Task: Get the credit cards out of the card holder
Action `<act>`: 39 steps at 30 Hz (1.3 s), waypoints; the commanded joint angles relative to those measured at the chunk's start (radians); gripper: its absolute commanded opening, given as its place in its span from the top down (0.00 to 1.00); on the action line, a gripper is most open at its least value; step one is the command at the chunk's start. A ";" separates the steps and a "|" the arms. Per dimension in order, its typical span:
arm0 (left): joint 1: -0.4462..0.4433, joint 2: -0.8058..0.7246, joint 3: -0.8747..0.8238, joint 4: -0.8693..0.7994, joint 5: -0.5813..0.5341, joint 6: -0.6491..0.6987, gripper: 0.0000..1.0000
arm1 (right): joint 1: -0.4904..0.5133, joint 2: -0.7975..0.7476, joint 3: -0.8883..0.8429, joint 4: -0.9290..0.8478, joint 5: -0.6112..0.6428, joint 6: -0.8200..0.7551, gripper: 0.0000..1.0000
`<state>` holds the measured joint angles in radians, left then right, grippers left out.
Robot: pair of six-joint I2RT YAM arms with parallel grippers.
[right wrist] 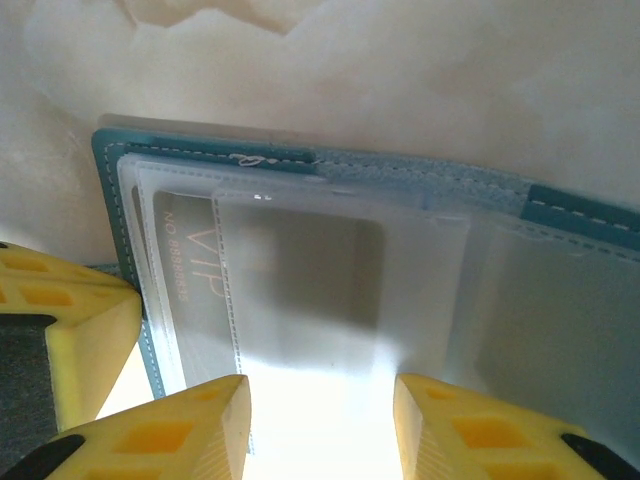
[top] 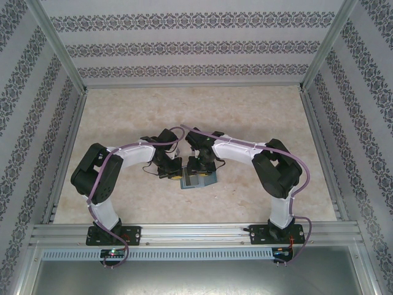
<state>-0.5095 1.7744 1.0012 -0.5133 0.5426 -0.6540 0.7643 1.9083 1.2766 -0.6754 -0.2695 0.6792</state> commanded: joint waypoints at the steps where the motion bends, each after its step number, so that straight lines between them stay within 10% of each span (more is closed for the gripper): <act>1: -0.004 0.038 0.007 -0.024 -0.015 0.026 1.00 | 0.010 0.022 0.021 -0.043 0.033 -0.017 0.57; 20: -0.004 0.046 0.011 -0.029 -0.015 0.031 1.00 | 0.016 0.043 0.036 -0.055 0.040 -0.027 0.36; 39: -0.004 0.049 0.019 -0.032 -0.015 0.031 1.00 | 0.010 -0.021 0.036 -0.099 0.102 -0.022 0.49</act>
<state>-0.5095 1.7855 1.0145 -0.5274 0.5461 -0.6464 0.7704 1.9266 1.2945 -0.7223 -0.2131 0.6552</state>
